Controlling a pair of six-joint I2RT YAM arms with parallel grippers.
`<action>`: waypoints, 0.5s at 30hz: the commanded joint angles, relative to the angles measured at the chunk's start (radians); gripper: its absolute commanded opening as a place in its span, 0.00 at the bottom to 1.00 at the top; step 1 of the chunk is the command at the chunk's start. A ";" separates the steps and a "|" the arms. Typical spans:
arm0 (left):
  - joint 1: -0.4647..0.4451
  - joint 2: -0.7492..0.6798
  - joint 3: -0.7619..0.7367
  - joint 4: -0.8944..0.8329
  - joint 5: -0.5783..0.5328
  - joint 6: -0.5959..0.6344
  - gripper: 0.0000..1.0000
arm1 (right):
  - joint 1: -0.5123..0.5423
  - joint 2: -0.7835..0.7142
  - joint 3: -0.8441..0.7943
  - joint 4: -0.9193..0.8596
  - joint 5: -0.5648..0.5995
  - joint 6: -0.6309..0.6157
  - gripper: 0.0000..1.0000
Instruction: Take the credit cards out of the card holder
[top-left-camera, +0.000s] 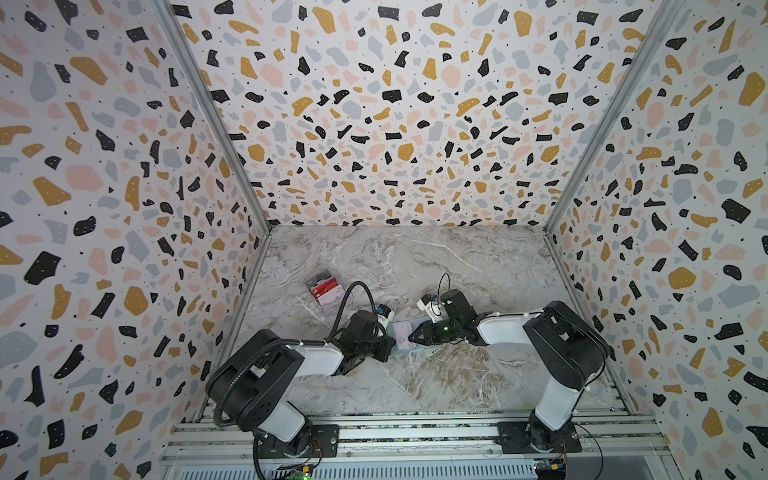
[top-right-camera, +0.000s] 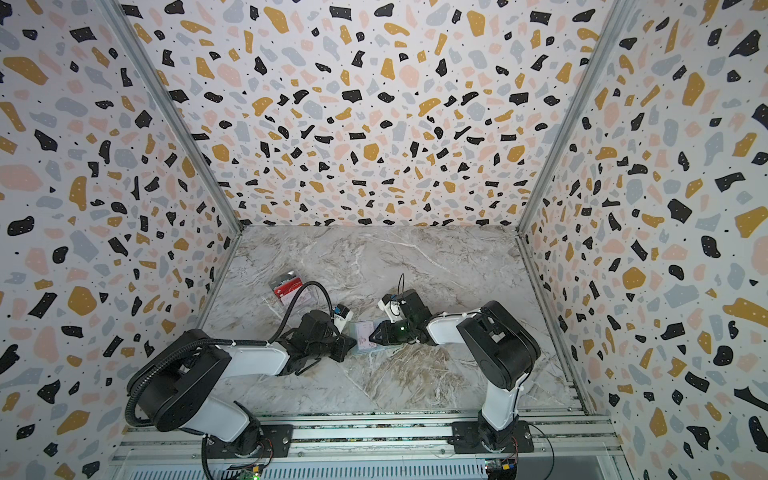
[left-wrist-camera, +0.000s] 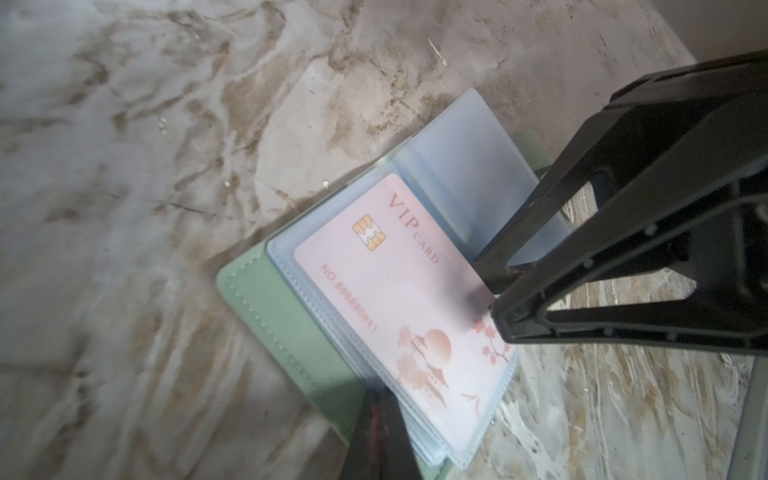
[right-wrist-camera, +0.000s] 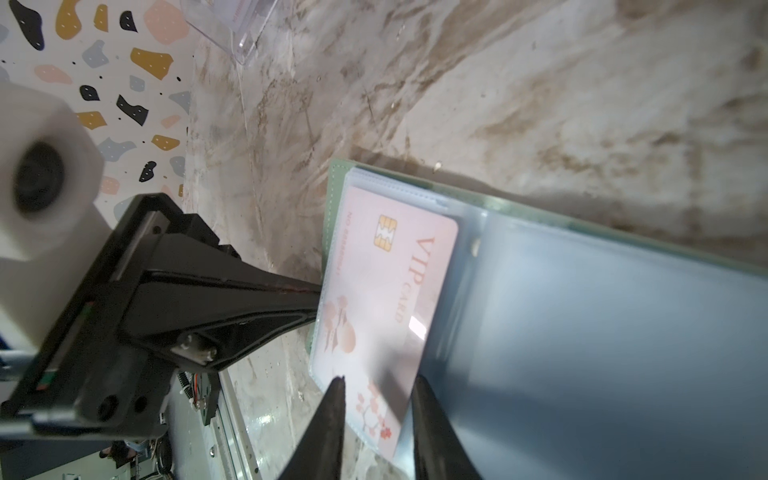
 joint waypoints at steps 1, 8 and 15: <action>-0.008 0.064 -0.011 -0.116 -0.039 0.005 0.00 | -0.007 -0.007 0.017 0.066 -0.085 0.035 0.29; -0.008 0.065 -0.008 -0.118 -0.044 0.005 0.00 | -0.026 -0.023 -0.009 0.141 -0.138 0.090 0.28; -0.010 0.070 -0.005 -0.118 -0.047 0.005 0.00 | -0.034 -0.026 -0.021 0.174 -0.175 0.108 0.28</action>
